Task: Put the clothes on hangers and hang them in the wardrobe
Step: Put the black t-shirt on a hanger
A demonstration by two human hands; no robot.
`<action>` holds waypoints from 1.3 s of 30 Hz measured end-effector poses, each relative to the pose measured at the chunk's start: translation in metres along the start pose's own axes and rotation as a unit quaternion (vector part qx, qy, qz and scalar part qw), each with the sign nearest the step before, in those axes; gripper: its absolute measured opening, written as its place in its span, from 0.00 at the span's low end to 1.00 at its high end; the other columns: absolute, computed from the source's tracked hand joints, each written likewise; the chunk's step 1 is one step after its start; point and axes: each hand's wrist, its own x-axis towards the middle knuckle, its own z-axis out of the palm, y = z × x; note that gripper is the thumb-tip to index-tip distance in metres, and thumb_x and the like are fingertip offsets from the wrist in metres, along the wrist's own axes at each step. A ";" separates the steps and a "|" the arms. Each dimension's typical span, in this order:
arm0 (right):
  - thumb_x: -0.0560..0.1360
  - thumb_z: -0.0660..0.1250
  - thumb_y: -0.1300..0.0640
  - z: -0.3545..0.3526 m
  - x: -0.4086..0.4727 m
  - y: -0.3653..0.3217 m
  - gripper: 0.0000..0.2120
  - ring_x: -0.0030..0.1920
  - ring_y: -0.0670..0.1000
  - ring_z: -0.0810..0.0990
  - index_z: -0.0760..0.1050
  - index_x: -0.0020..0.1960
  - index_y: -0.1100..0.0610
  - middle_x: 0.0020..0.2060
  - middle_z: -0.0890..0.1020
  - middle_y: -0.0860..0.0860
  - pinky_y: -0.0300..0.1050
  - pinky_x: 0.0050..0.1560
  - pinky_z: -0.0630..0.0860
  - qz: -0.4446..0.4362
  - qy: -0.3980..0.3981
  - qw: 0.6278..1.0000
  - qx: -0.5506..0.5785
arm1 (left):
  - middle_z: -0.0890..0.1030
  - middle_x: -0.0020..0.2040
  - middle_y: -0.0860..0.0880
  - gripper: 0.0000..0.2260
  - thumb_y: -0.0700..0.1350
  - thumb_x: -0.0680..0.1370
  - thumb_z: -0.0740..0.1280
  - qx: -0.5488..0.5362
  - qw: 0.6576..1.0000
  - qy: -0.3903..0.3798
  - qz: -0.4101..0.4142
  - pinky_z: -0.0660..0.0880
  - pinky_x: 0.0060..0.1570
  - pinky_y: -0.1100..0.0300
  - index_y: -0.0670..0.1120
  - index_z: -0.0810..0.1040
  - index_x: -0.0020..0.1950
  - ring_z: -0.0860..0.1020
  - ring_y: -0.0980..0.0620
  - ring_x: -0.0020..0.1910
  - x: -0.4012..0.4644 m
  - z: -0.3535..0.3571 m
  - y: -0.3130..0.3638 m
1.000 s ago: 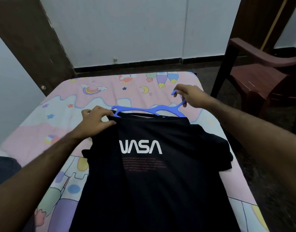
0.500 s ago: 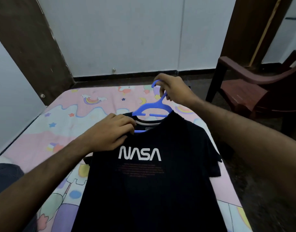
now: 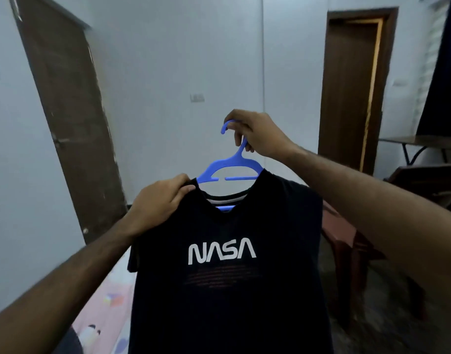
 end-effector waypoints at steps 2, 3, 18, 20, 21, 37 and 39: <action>0.83 0.64 0.54 -0.030 0.001 -0.033 0.07 0.29 0.50 0.78 0.76 0.58 0.56 0.38 0.83 0.56 0.47 0.35 0.78 0.006 0.016 1.000 0.008 | 0.81 0.41 0.50 0.12 0.58 0.84 0.55 0.025 0.999 0.040 -0.002 0.72 0.38 0.51 0.52 0.71 0.52 0.79 0.43 0.41 0.008 -0.032 0.013; 0.82 0.65 0.51 -0.044 -0.002 -0.047 0.12 0.35 0.51 0.82 0.73 0.62 0.56 0.42 0.84 0.56 0.47 0.40 0.79 0.025 0.016 1.000 0.007 | 0.81 0.41 0.50 0.12 0.58 0.84 0.55 0.030 0.998 0.059 -0.006 0.73 0.39 0.50 0.52 0.71 0.52 0.79 0.43 0.41 0.012 -0.048 0.018; 0.78 0.72 0.48 -0.129 -0.122 0.082 0.09 0.51 0.45 0.84 0.85 0.55 0.49 0.48 0.86 0.44 0.53 0.59 0.81 0.145 0.035 0.978 -0.144 | 0.85 0.48 0.47 0.10 0.56 0.82 0.62 -0.033 0.994 0.102 -0.024 0.74 0.45 0.49 0.53 0.79 0.56 0.81 0.39 0.48 0.052 -0.003 0.088; 0.75 0.75 0.46 -0.142 -0.108 0.116 0.08 0.49 0.41 0.84 0.86 0.52 0.46 0.45 0.86 0.40 0.52 0.57 0.82 0.155 0.091 0.974 -0.136 | 0.85 0.48 0.47 0.10 0.56 0.82 0.63 -0.052 0.993 0.102 -0.028 0.75 0.46 0.49 0.53 0.80 0.56 0.81 0.39 0.50 0.082 0.023 0.101; 0.74 0.76 0.46 -0.156 -0.100 0.128 0.08 0.49 0.40 0.84 0.86 0.52 0.45 0.45 0.86 0.39 0.51 0.56 0.82 0.156 0.110 0.973 -0.130 | 0.85 0.47 0.48 0.09 0.56 0.82 0.63 -0.062 0.993 0.103 -0.022 0.75 0.46 0.49 0.54 0.80 0.56 0.81 0.40 0.49 0.103 0.030 0.110; 0.74 0.73 0.43 -0.673 0.051 0.079 0.05 0.42 0.42 0.81 0.82 0.45 0.44 0.40 0.84 0.42 0.55 0.52 0.80 0.162 0.169 0.953 -0.191 | 0.83 0.43 0.54 0.10 0.60 0.82 0.60 -0.158 0.975 0.128 0.086 0.74 0.42 0.52 0.56 0.76 0.54 0.81 0.48 0.43 0.511 -0.160 0.423; 0.70 0.69 0.37 -0.726 0.066 0.064 0.10 0.44 0.45 0.83 0.81 0.45 0.40 0.41 0.85 0.41 0.58 0.54 0.80 0.175 0.173 0.945 -0.215 | 0.83 0.44 0.55 0.09 0.57 0.84 0.58 -0.175 0.971 0.123 0.109 0.74 0.42 0.52 0.56 0.75 0.55 0.81 0.48 0.43 0.549 -0.183 0.448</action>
